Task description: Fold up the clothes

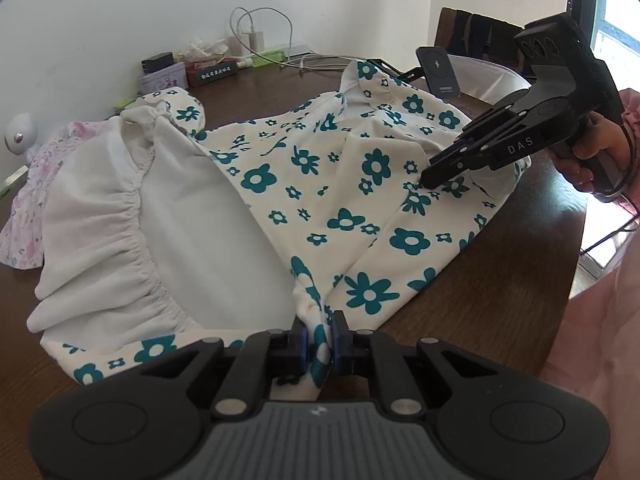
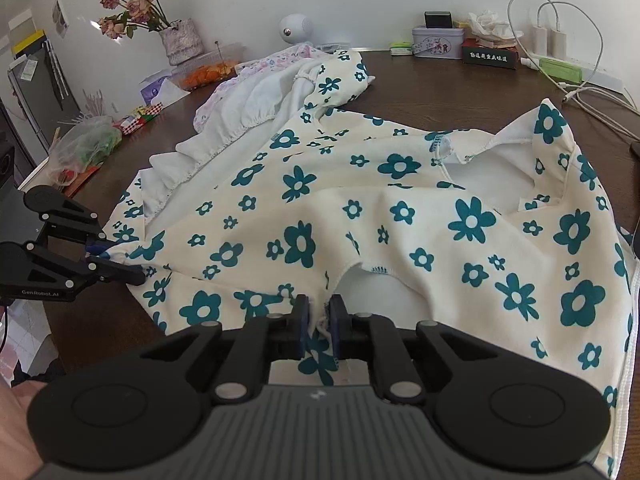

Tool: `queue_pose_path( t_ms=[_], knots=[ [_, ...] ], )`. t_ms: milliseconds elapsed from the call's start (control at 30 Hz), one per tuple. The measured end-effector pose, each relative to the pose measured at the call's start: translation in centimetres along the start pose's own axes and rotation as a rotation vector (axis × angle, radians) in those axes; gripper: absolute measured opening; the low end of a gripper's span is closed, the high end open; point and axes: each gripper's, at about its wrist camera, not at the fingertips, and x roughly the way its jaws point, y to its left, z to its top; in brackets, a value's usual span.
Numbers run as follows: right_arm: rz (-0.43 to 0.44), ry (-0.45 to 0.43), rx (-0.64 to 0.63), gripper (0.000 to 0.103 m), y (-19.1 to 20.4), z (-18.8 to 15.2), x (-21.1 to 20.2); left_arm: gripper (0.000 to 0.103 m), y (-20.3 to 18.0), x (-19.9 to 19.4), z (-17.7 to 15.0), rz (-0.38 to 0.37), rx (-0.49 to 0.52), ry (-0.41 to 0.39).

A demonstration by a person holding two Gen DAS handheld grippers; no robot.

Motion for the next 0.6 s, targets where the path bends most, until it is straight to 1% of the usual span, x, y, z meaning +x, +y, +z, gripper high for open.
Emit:
queue_pose_path(
  t_ms=[33, 67, 100, 133, 167, 200, 233, 267, 300, 333, 400, 467, 500, 600],
  knots=[
    [0.003, 0.012, -0.001, 0.012, 0.0, -0.3, -0.5, 0.02, -0.1, -0.3, 0.1, 0.008, 0.009, 0.004],
    [0.007, 0.02, 0.006, 0.014, 0.0, -0.4, -1.0, 0.036, 0.2, -0.6, 0.3, 0.03, 0.012, -0.003],
    [0.016, 0.016, 0.02, 0.018, -0.2, -0.3, -1.6, 0.044, 0.9, -1.1, 0.9, 0.06, 0.005, -0.034],
    [0.03, 0.0, 0.04, 0.022, -0.5, 0.0, -2.5, 0.058, 2.0, -1.9, 1.4, 0.09, -0.018, -0.078],
    [0.043, -0.025, 0.055, 0.025, -0.7, 0.7, -3.5, 0.068, 3.3, -2.8, 1.8, 0.126, -0.054, -0.111],
    [0.04, -0.056, 0.059, 0.036, -0.8, 1.8, -4.6, 0.073, 4.7, -3.5, 2.3, 0.166, -0.093, -0.137],
    [0.027, -0.089, 0.05, 0.051, -0.8, 3.2, -5.6, 0.082, 6.2, -4.2, 2.8, 0.206, -0.133, -0.164],
    [0.016, -0.12, 0.028, 0.057, -0.5, 5.0, -6.4, 0.089, 7.7, -4.6, 3.2, 0.251, -0.174, -0.173],
    [0.012, -0.137, 0.002, 0.066, -0.1, 6.8, -6.8, 0.09, 9.2, -4.6, 3.6, 0.289, -0.216, -0.16],
    [0.007, -0.151, -0.025, 0.077, 0.3, 8.6, -7.1, 0.09, 10.8, -4.3, 3.9, 0.312, -0.264, -0.14],
    [-0.003, -0.149, -0.098, 0.088, 1.7, 13.5, -6.0, 0.09, 14.1, -3.4, 4.1, 0.336, -0.371, -0.1],
    [-0.019, -0.119, -0.149, 0.093, 3.1, 17.5, -3.0, 0.09, 16.6, -2.2, 3.7, 0.323, -0.472, -0.067],
    [-0.029, -0.099, -0.171, 0.096, 3.8, 19.5, -1.2, 0.09, 17.5, -1.7, 3.5, 0.31, -0.504, -0.059],
    [-0.064, -0.038, -0.228, 0.096, 5.7, 25.4, 4.3, 0.09, 19.4, -0.1, 3.2, 0.269, -0.553, -0.049]
  ],
)
